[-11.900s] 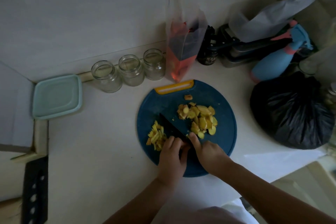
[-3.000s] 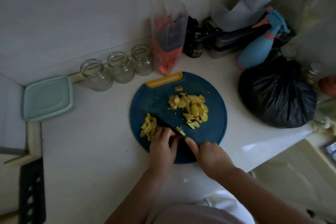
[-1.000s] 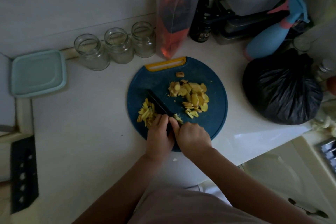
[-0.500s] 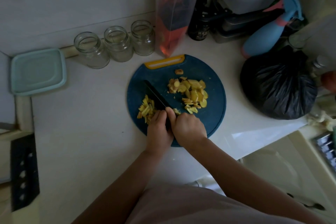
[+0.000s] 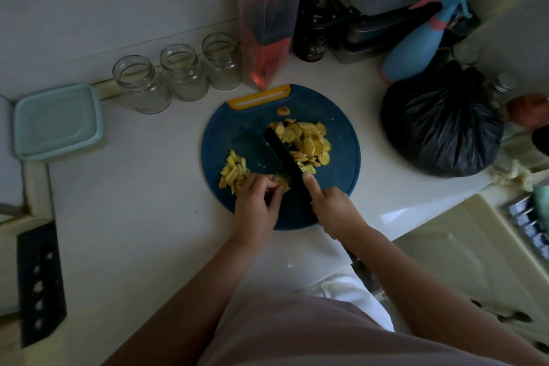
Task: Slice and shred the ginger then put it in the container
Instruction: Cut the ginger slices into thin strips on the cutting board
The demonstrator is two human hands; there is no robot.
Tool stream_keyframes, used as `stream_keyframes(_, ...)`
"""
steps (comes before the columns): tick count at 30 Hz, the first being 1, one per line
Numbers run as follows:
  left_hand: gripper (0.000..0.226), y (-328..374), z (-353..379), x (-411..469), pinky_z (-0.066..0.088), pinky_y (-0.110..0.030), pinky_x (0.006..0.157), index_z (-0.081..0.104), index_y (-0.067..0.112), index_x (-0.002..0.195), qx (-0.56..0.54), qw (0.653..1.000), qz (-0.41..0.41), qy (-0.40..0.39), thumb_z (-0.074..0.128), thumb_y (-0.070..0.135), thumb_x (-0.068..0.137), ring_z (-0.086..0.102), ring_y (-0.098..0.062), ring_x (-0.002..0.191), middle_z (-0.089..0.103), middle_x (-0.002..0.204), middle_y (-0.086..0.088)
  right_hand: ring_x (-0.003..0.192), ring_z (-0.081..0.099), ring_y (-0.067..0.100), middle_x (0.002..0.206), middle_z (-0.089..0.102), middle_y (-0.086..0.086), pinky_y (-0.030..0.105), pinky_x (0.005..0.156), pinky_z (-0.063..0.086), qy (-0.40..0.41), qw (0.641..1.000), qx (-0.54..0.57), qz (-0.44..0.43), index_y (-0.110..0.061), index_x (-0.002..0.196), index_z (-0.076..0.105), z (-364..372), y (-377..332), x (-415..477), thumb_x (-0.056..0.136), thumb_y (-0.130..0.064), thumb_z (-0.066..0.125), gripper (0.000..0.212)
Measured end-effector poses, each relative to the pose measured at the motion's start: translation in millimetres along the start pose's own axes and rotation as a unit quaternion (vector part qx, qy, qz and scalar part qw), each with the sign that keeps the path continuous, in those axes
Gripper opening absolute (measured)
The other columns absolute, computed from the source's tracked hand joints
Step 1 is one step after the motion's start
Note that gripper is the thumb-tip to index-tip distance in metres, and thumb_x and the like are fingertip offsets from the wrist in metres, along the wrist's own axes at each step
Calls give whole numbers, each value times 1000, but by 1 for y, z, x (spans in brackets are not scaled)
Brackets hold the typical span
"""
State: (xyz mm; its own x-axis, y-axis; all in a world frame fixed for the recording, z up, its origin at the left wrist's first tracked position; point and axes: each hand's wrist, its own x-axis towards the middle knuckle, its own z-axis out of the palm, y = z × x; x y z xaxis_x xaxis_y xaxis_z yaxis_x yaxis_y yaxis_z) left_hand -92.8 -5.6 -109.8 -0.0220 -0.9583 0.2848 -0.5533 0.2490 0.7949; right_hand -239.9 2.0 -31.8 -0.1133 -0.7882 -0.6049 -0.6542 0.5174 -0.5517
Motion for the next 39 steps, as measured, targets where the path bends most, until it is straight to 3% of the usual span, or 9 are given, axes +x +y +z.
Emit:
stream_keyframes(4, 13, 0, 0, -3, 48, -22, 70, 59, 3, 84, 16, 1000, 7, -7, 64, 15, 86, 56, -13, 79, 60, 92, -8, 82, 58, 36, 86, 58, 23, 41, 77, 47, 15, 999, 25, -25, -37, 65, 27, -4, -1, -10, 102, -51, 26, 39)
stream_keyframes(9, 13, 3, -2, -2, 46, -21, 68, 59, 3, 85, 26, 1000, 12, -7, 71, 3, 81, 54, -13, 76, 60, 89, -7, 68, 52, 27, 67, 53, 14, 42, 70, 45, -4, 998, -31, -52, -17, 60, 41, 1, 5, -10, 98, -59, 29, 58)
stream_keyframes(12, 18, 3, -4, -4, 45, -18, 71, 59, 4, 90, 31, 999, 17, -16, 73, 10, 80, 54, -12, 80, 60, 93, -6, 68, 49, 24, 63, 47, 5, 36, 67, 40, -5, 997, -52, -51, -22, 61, 40, 3, 7, -12, 96, -63, 27, 55)
stream_keyframes(15, 28, 3, -5, -7, 40, -7, 77, 59, 4, 94, 38, 999, 15, -25, 78, 13, 76, 47, -4, 84, 59, 97, -4, 68, 49, 27, 71, 49, 15, 45, 73, 47, -18, 997, -31, -62, -33, 62, 30, 0, 3, -13, 101, -53, 27, 44)
stream_keyframes(19, 27, 3, -5, -7, 37, -6, 76, 61, 3, 92, 51, 998, 19, -11, 80, 7, 73, 42, 2, 82, 61, 92, -6, 57, 48, 22, 60, 47, 9, 37, 63, 43, -9, 997, -49, -66, -17, 57, 38, 2, 6, -9, 97, -60, 28, 59)
stream_keyframes(21, 26, 3, -5, -6, 39, -10, 74, 61, 3, 89, 58, 998, 26, -8, 81, 8, 73, 43, 1, 80, 62, 89, -7, 61, 50, 24, 61, 46, 9, 39, 66, 44, -13, 995, -65, -71, -21, 59, 36, 4, 7, -8, 98, -58, 27, 55)
stream_keyframes(25, 30, 2, -7, -1, 42, -17, 66, 60, 2, 83, 102, 993, 58, -31, 84, 9, 68, 60, -17, 71, 63, 80, -8, 71, 50, 26, 64, 45, 4, 37, 70, 42, -8, 993, -93, -78, -20, 62, 38, 5, 9, -9, 97, -62, 21, 57)
stream_keyframes(30, 31, 1, -9, 2, 43, -21, 66, 59, 2, 83, 112, 991, 61, -31, 85, 9, 67, 62, -21, 69, 63, 77, -7, 72, 50, 26, 64, 46, 3, 35, 70, 41, -10, 989, -122, -80, -19, 63, 40, 7, 13, -8, 94, -66, 19, 60)
stream_keyframes(39, 11, 1, -9, 0, 39, -2, 73, 64, 4, 84, 54, 998, 10, 0, 73, 1, 79, 52, -3, 79, 63, 88, -4, 67, 56, 29, 61, 50, 9, 41, 68, 45, 6, 988, -105, -116, -22, 58, 39, 6, 13, -7, 94, -63, 26, 57)
